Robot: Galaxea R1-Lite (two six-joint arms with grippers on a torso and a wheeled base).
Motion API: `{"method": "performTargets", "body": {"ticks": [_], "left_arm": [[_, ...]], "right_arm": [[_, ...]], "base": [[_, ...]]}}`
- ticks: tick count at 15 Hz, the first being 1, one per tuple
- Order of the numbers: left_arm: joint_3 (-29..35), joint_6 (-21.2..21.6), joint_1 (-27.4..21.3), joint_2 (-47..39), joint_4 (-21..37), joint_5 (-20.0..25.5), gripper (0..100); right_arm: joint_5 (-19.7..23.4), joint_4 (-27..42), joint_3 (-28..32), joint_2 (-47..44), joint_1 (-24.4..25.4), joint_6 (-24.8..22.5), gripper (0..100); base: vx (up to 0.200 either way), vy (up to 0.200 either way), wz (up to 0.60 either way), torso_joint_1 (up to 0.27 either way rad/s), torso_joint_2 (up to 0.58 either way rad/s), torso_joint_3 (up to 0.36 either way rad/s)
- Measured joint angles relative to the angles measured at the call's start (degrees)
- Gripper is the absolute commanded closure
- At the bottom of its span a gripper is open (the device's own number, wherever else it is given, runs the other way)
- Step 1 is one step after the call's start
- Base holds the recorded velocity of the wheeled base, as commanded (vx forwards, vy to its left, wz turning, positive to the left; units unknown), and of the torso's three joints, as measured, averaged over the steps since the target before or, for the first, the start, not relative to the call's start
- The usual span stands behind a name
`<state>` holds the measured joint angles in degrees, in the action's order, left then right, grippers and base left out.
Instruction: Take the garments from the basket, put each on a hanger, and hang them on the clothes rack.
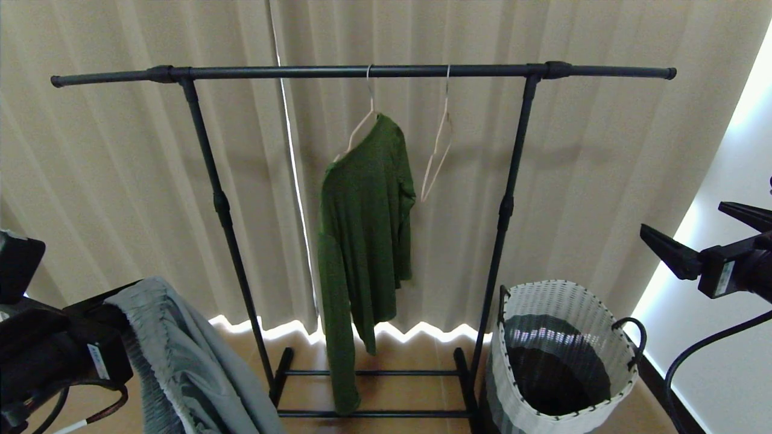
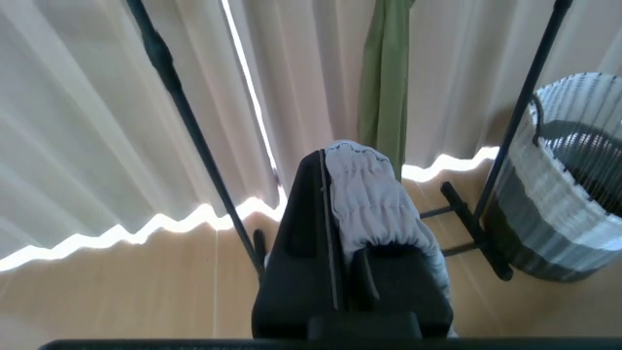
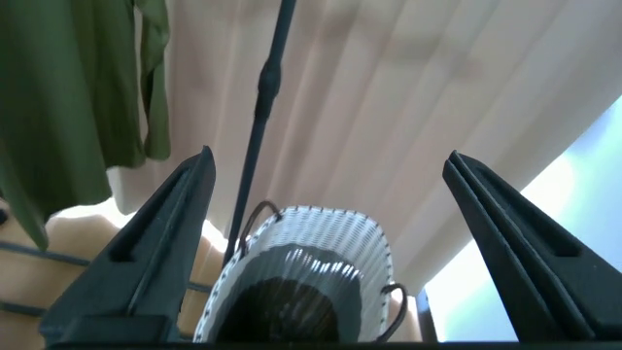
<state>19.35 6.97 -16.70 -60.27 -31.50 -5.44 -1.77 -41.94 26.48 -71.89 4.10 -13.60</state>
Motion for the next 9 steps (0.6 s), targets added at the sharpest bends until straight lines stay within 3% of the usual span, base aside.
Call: {"method": "performTargets", "body": {"ticks": [9], "left_arm": [[-0.63, 1.18, -0.05, 0.11, -0.11, 0.0, 100]], "right_arm": [[0.27, 0.63, 0.37, -0.07, -0.11, 0.26, 0]], "base": [[0.0, 0.0, 0.0, 0.199, -0.49, -0.294]]}}
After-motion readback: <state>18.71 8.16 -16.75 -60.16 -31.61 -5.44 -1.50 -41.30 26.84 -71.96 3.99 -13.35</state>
